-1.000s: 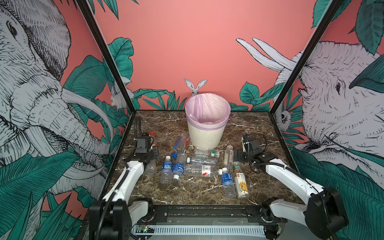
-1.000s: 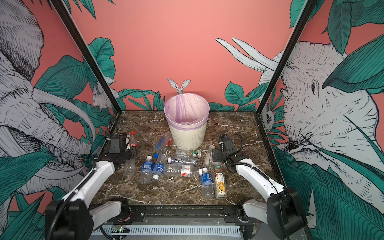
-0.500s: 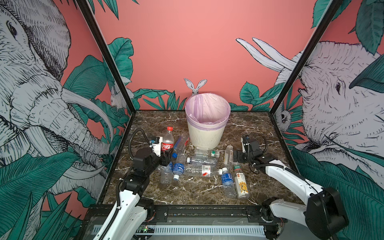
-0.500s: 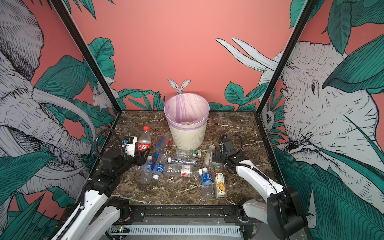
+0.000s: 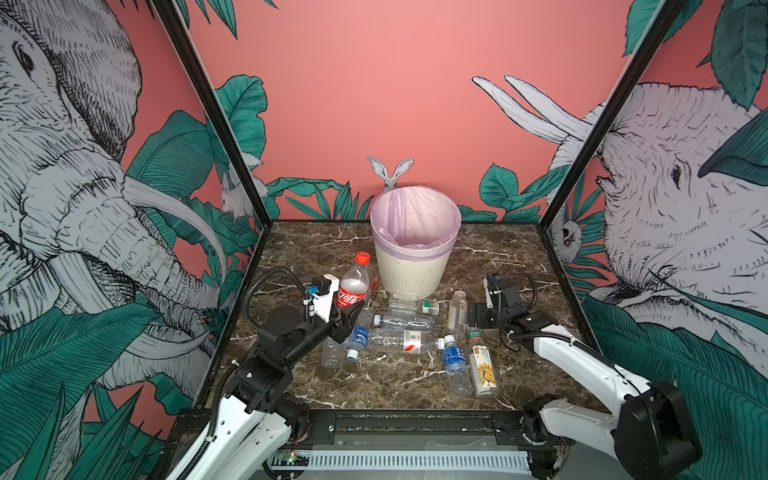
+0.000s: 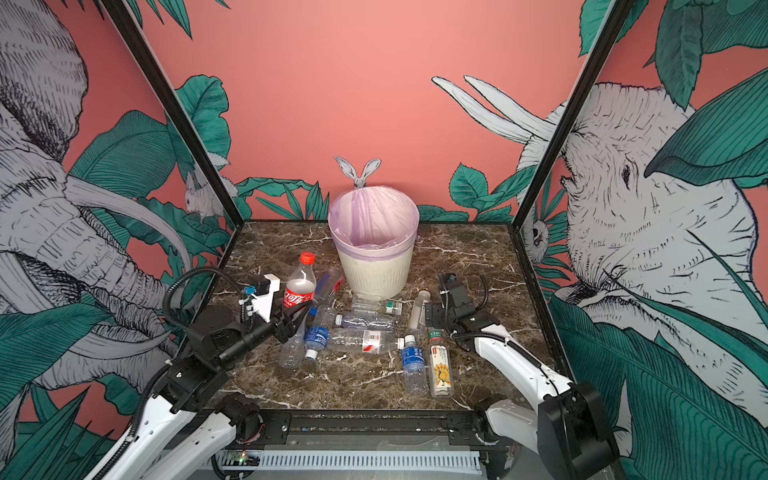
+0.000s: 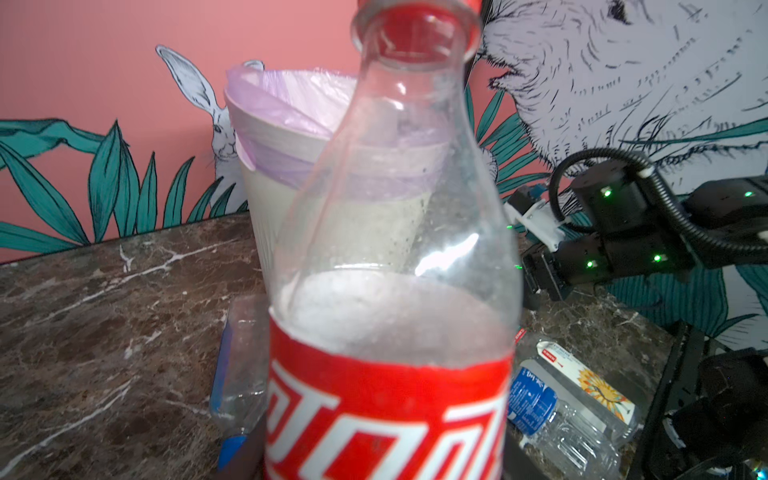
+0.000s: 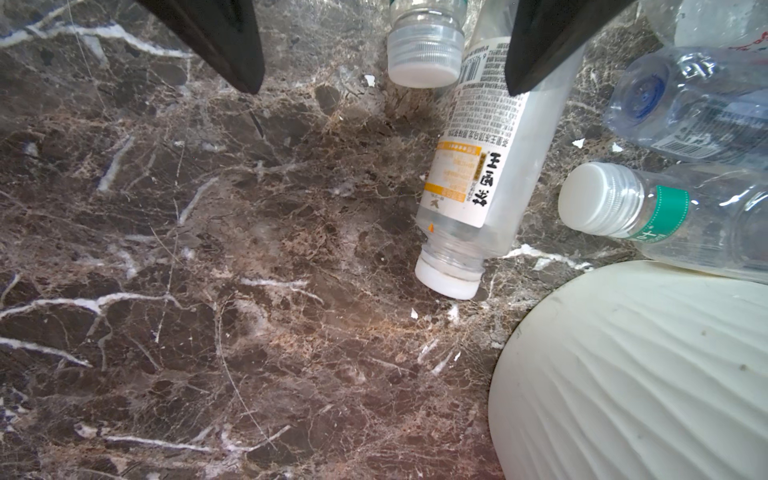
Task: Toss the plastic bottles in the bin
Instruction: 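Lift the cola bottle with the left gripper and carry it over the bin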
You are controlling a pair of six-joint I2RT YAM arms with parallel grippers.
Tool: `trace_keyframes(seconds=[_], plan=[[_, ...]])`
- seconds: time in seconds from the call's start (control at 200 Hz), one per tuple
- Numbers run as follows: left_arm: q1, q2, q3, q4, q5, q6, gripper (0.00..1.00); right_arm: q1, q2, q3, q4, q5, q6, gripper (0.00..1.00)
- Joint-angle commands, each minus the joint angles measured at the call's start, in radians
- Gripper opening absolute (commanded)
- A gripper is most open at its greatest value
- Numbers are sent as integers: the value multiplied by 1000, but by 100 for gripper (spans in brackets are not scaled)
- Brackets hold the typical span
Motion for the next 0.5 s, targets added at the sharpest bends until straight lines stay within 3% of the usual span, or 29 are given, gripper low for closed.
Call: trace_keyframes(seconds=[0.0,0.17,0.28,0.495], plan=[[-6,31,81,-12,2,0,54,9,-20,-2,14,-4,11,93],[-6,174,225,52,16,17,53,11,-25,13,10,-1,7,93],[-6,341,371,115,32,32,52,11,-25,25,8,-1,1,93],[-6,752,828,186,65,65,48,11,-34,36,4,3,-5,93]])
